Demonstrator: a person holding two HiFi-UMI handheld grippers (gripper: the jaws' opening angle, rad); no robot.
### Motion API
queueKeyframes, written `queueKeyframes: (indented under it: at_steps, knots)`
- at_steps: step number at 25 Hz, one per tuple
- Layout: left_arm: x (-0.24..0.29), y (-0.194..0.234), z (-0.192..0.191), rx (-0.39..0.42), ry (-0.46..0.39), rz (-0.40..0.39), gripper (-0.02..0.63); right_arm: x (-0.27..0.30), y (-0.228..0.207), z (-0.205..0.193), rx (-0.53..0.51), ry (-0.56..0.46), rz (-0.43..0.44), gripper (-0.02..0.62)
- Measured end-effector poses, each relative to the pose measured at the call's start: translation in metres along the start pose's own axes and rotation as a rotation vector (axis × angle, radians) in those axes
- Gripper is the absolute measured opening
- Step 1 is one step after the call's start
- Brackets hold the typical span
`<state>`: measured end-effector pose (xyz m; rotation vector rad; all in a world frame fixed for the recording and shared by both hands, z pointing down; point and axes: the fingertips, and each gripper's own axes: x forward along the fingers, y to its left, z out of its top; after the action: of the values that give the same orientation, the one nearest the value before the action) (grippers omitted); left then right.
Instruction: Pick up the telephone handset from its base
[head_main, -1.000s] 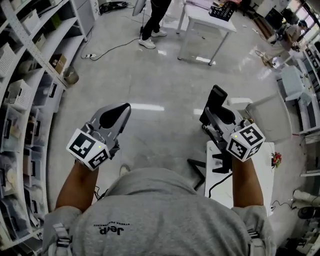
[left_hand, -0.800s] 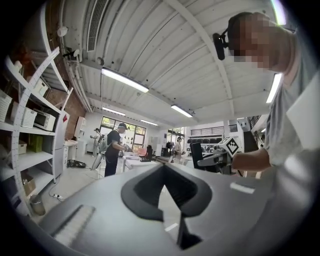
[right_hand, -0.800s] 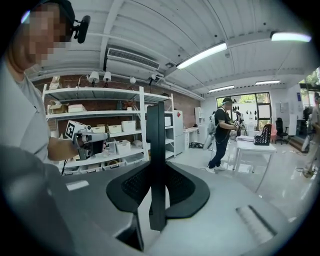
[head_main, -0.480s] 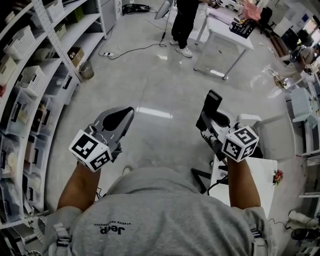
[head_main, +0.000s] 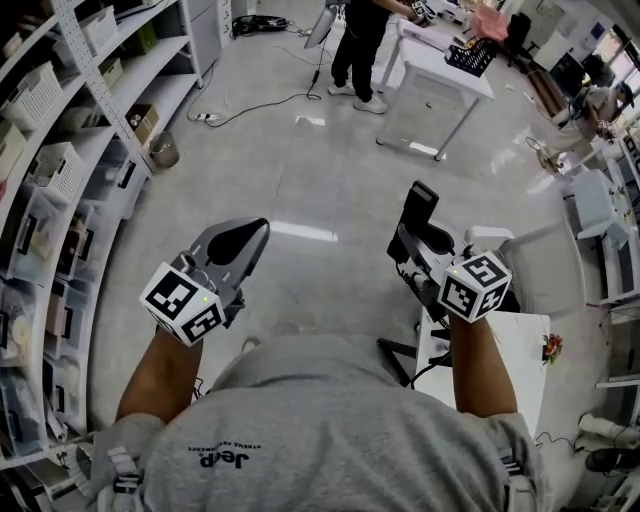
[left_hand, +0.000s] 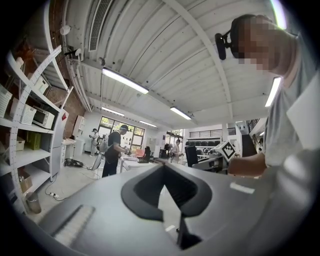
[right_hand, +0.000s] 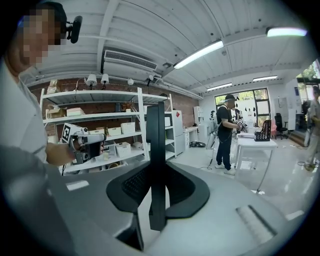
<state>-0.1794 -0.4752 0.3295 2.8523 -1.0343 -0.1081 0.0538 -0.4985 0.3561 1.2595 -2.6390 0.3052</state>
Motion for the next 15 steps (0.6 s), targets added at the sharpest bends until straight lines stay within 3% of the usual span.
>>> queueKeyframes:
  at_steps: [15]
  knots:
    - [-0.0032,0.002,-0.0005,-0.002,0.001,0.007,0.051,0.0006,-0.0016,-0.0016,0.003,-0.005,-0.003,0.077]
